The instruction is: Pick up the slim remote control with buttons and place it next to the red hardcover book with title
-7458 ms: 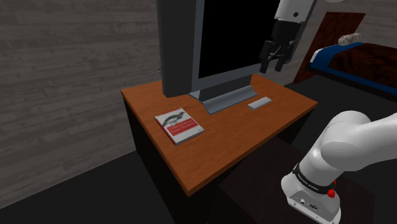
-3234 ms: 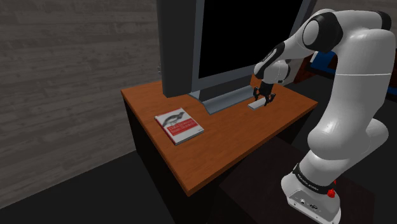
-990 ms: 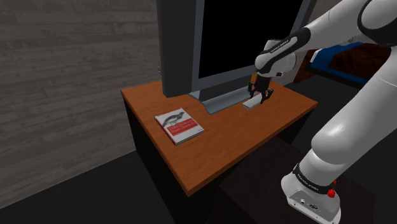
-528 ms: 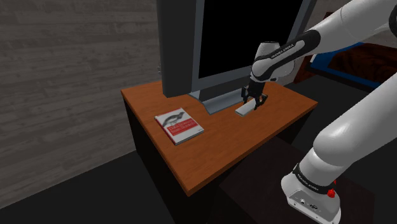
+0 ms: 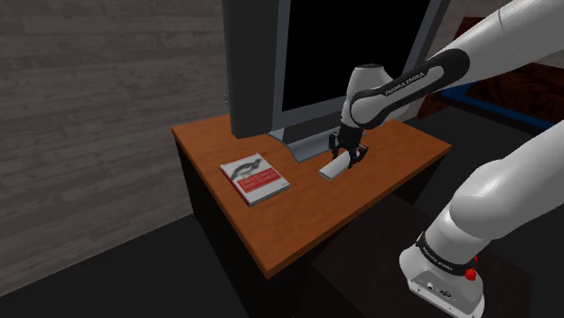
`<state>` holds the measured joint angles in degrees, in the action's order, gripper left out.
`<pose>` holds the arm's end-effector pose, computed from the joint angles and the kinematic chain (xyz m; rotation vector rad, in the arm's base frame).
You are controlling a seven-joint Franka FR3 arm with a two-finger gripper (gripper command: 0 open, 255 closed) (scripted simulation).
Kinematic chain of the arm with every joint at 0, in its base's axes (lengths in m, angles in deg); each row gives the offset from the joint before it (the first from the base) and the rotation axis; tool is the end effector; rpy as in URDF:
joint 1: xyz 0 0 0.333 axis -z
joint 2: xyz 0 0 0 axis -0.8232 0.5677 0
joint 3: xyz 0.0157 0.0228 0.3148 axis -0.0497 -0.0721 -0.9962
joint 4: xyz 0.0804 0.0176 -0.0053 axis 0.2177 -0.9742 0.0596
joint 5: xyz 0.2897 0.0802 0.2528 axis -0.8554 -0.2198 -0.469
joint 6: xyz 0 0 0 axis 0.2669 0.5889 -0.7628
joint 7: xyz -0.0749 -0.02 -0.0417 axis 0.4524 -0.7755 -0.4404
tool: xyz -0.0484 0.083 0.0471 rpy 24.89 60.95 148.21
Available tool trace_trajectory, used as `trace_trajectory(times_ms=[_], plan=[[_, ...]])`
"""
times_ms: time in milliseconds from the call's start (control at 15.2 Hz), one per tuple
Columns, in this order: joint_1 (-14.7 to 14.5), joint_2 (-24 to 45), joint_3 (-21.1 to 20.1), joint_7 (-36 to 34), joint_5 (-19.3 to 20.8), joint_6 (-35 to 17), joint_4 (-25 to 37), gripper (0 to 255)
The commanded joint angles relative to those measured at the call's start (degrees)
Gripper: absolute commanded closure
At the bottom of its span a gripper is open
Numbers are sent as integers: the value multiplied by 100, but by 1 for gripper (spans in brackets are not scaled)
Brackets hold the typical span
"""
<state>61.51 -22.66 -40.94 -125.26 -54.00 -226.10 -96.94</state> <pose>0.3852 -0.0543 0.3227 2.2678 -2.1467 -0.0097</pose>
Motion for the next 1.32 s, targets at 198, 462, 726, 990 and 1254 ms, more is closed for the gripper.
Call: trace_trajectory(times_ms=[198, 462, 726, 990, 1254], plan=[[-438, -281, -550, -756, -285, 58, -230, 255], [-812, -315, -1010, -1372, -542, 78, -240, 255], [-1162, -221, -1474, -1999, -769, 87, -124, 255], [-1459, -5, -1934, -2642, -921, 89, 113, 255], [-1691, 320, -2382, -3309, -958, 91, 461, 255]])
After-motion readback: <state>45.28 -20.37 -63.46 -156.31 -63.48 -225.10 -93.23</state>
